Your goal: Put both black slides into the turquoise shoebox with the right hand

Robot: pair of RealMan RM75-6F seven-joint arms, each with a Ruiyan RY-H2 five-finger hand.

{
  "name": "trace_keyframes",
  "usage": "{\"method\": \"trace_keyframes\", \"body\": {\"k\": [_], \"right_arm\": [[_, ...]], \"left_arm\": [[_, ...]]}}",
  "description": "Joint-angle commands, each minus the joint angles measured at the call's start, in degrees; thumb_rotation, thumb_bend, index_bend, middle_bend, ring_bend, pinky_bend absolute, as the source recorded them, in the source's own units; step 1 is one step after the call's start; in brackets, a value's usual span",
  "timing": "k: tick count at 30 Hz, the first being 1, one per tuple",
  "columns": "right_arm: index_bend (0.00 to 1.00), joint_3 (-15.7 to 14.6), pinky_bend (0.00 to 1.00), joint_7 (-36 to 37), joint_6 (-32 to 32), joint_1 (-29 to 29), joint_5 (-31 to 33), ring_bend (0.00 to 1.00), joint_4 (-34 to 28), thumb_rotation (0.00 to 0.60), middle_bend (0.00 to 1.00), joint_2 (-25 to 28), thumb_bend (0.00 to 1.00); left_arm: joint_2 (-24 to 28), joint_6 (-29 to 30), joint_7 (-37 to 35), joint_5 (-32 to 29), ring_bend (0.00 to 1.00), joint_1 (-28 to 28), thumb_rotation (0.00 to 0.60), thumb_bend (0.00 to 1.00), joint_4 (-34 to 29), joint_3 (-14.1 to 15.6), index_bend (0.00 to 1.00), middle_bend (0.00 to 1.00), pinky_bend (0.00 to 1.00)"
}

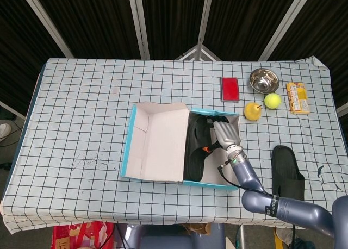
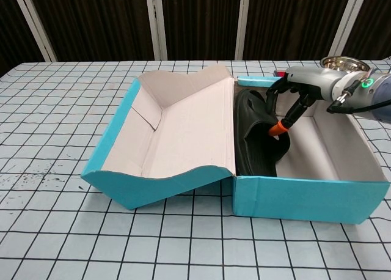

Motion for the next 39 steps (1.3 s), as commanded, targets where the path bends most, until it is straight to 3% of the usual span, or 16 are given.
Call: {"method": "trace_keyframes", "body": {"k": [1, 13, 29, 39], "right_arm": [[0.0, -0.6, 0.0, -1.6, 0.4, 0.7, 1.5, 0.02, -0.7, 0.6, 0.12, 0.5, 0.0], [0.0, -2.3, 0.0, -6.9, 1.8, 3.1, 5.4, 0.01, -3.1, 0.6, 0.08, 2.2, 0.0], [0.0, -1.7, 0.0, -10.1, 5.0, 5.5, 11.4, 0.01, -10.2, 0.6, 0.07, 6.3, 0.0], [0.0, -2.9, 0.0, -13.3, 7.1, 6.6, 15.0, 0.01, -13.7, 0.6, 0.07, 9.5, 0.0]], "left_arm": [[0.0, 0.0, 0.0, 0.0, 0.06, 0.0, 0.6, 0.81, 0.0, 0.0, 0.23, 0.1, 0.14], [0.0, -0.2, 0.0, -0.1, 0.06, 0.0, 0.6, 0.81, 0.1, 0.0, 0.23, 0.1, 0.14], [0.2, -0.2, -1.1, 0.1, 0.06, 0.1, 0.6, 0.81, 0.0, 0.0, 0.23, 0.1, 0.14], [0.3, -0.5, -1.4, 0.4, 0.06, 0.1, 0.6, 0.81, 0.2, 0.2, 0.23, 0.1, 0.14]]}}
